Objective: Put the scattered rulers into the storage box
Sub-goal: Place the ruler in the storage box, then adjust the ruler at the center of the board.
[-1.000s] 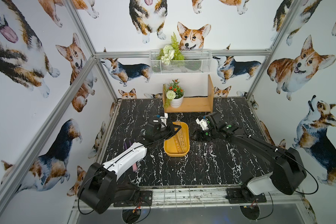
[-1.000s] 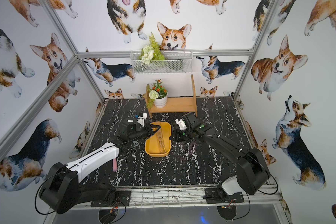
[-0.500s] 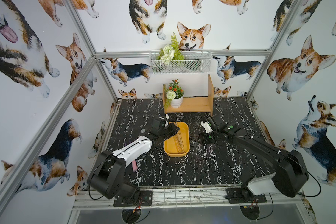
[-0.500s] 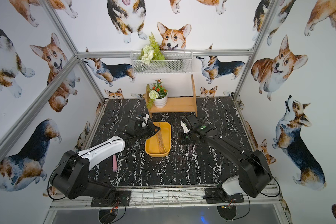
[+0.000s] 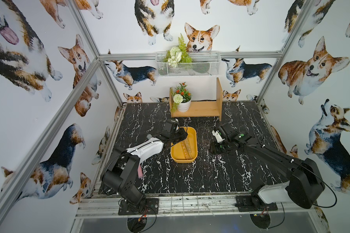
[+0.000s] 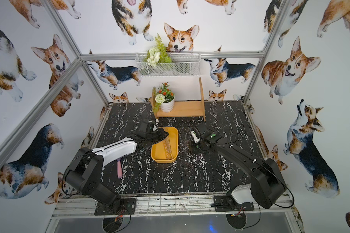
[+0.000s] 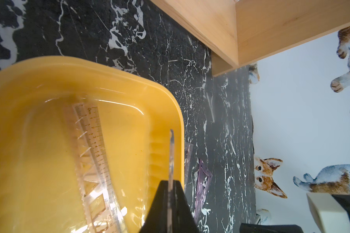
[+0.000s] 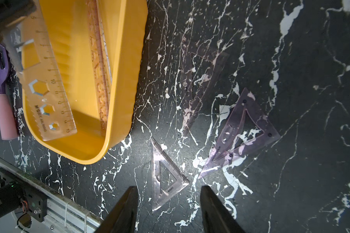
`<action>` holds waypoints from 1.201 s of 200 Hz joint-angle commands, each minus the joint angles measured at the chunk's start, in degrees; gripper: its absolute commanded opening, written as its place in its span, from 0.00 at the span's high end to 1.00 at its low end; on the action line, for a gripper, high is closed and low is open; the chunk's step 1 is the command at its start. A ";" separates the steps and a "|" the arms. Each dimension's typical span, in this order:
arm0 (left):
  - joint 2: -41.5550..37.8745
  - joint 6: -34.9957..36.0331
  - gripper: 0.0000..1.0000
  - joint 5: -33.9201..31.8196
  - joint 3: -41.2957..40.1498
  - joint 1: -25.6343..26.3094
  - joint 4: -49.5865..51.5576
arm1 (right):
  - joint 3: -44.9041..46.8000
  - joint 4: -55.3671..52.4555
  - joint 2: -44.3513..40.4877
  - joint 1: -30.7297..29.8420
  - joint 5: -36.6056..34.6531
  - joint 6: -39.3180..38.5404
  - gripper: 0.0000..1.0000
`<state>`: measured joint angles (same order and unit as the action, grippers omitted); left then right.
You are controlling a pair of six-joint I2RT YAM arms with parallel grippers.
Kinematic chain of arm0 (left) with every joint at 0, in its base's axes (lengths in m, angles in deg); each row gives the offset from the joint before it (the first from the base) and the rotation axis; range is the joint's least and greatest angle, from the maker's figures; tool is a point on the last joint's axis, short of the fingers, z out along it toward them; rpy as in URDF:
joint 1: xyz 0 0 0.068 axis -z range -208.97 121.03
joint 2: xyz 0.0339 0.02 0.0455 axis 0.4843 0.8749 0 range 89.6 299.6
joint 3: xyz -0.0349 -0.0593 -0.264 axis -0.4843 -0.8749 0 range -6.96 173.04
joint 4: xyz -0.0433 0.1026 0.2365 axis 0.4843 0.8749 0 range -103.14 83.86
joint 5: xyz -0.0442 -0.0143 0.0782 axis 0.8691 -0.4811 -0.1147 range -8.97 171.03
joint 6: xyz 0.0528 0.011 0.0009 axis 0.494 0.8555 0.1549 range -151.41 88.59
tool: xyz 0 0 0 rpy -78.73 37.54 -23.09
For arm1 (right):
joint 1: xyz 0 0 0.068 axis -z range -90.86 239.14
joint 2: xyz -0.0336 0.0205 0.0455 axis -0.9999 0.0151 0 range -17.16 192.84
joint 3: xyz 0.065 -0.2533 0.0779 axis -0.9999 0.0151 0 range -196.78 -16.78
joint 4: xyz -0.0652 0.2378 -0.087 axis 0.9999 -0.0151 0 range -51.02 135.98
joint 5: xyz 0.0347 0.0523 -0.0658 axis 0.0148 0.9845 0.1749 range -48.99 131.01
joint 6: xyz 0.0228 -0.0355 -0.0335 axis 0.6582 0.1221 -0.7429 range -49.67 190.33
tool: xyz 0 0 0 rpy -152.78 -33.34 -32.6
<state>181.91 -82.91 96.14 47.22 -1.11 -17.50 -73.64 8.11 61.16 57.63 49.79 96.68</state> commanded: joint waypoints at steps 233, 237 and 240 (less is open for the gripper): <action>-7.82 3.69 0.64 -3.97 1.04 2.81 6.52 | 3.45 0.68 3.89 -0.14 -6.19 0.00 0.55; -7.97 3.69 0.64 -4.02 0.88 2.89 6.53 | 3.42 0.69 4.21 -0.09 -6.45 -0.15 0.55; -8.08 3.69 0.64 -4.11 0.74 2.98 6.50 | 3.35 0.69 4.33 -0.13 -6.63 -0.20 0.54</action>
<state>174.74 -79.85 93.21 48.68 1.47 -11.56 -69.79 8.44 64.55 57.54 45.75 96.79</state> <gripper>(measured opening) 0.355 0.452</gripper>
